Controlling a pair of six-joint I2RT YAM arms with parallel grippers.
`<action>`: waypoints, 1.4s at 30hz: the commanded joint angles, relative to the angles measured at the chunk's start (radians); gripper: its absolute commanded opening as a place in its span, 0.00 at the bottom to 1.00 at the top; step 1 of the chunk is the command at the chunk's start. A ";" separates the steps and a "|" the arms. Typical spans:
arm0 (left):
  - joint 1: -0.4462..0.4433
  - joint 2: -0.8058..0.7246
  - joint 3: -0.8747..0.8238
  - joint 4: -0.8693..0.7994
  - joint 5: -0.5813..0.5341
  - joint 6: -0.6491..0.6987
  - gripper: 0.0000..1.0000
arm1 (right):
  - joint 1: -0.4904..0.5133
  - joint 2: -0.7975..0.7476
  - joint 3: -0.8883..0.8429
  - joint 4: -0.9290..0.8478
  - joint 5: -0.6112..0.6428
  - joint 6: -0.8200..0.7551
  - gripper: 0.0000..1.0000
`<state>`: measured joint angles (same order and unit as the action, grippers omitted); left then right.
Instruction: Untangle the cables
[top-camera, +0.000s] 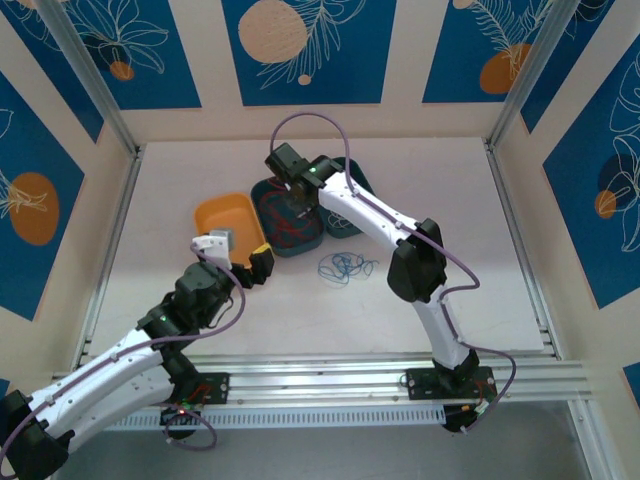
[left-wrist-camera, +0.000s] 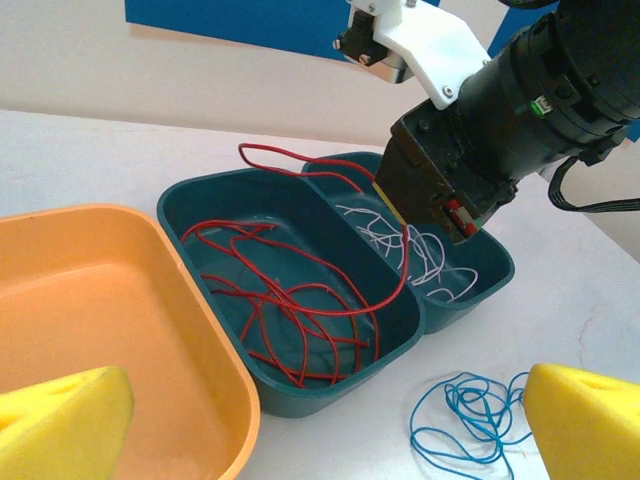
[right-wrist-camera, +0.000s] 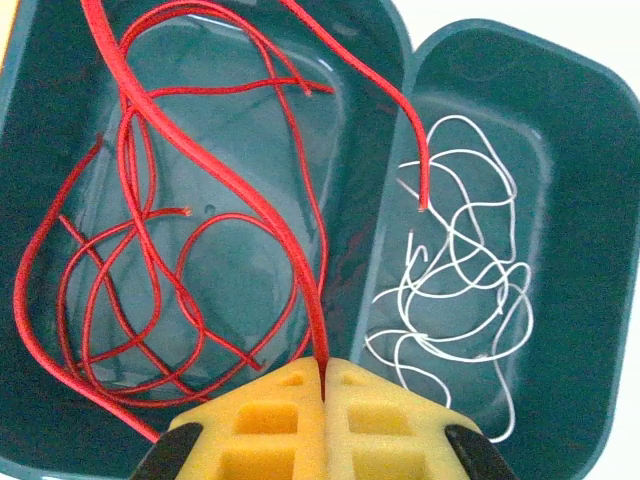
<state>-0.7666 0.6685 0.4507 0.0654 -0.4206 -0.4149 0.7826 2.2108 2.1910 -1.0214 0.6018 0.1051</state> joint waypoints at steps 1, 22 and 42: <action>0.014 -0.009 -0.014 0.005 -0.003 -0.016 1.00 | 0.006 0.031 -0.008 -0.013 -0.059 0.011 0.00; 0.016 -0.005 -0.023 0.004 -0.012 -0.015 1.00 | -0.011 0.163 0.044 -0.053 -0.110 0.024 0.00; 0.016 -0.009 -0.018 0.001 -0.003 -0.016 1.00 | -0.012 0.016 0.036 -0.053 -0.127 0.106 0.37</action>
<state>-0.7654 0.6685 0.4381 0.0654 -0.4206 -0.4187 0.7750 2.3341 2.2387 -1.0843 0.4957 0.1757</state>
